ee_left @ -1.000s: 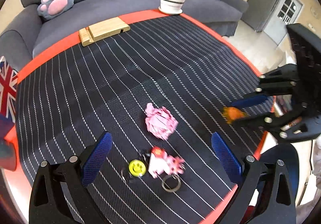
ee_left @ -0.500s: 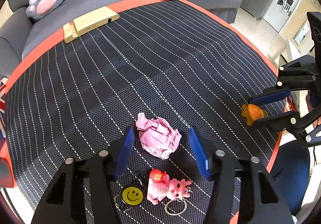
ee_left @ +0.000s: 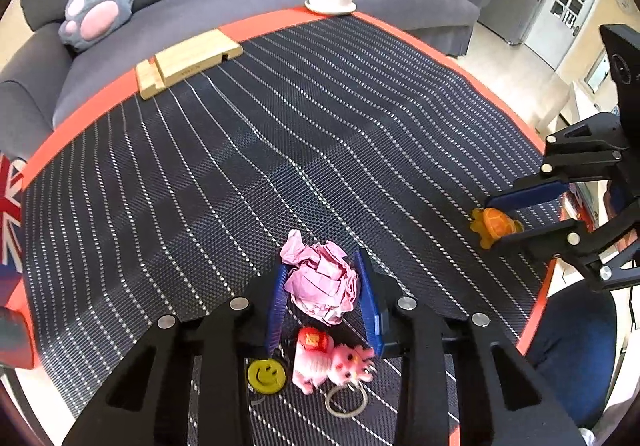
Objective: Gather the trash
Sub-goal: 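Close the left gripper on the pink paper and lift it while the right gripper holds the turtle, then carry both items over the wastebasket while the right gripper opens to drop the turtle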
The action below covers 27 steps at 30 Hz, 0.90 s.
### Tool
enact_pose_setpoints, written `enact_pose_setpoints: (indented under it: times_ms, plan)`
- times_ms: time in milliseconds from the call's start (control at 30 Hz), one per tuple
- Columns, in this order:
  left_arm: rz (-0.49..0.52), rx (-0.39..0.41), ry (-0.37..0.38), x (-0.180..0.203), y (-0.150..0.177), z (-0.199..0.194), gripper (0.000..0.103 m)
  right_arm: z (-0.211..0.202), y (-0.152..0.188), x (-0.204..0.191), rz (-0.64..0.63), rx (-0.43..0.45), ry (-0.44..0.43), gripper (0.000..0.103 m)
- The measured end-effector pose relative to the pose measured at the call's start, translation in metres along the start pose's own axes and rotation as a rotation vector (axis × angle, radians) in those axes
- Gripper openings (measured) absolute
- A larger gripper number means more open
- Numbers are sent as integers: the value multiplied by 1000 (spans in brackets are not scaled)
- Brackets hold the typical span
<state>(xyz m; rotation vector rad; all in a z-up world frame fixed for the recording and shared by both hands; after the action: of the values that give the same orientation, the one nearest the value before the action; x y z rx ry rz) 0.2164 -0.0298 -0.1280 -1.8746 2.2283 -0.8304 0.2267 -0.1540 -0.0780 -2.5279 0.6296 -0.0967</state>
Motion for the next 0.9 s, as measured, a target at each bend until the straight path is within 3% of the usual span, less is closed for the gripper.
enact_pose_setpoints:
  times_ms: [400,633,900]
  plan:
    - [34,90,9,43,29,-67,32,-52,3,-30,-12,67,28,24]
    - [29,156,16,75,65,-105,32,-86,13,-62,-22,118,27,24]
    - [17,178,18,102,108,-127,32,-116,38,-103,-33,158,-3,24]
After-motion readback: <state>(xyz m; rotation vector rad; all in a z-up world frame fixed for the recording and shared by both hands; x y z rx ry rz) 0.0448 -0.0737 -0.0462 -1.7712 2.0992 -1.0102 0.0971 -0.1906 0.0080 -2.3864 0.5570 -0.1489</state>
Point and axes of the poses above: each gripper's, at about its wrist camera, not at the fingertips, and z roughly the way its jaws point, x to its right, y to its underside, the point moved 6 cm from there along z, roughly the way its jaws point, and after that the axes turned 11 degrees about y, right-handed, at the moved point
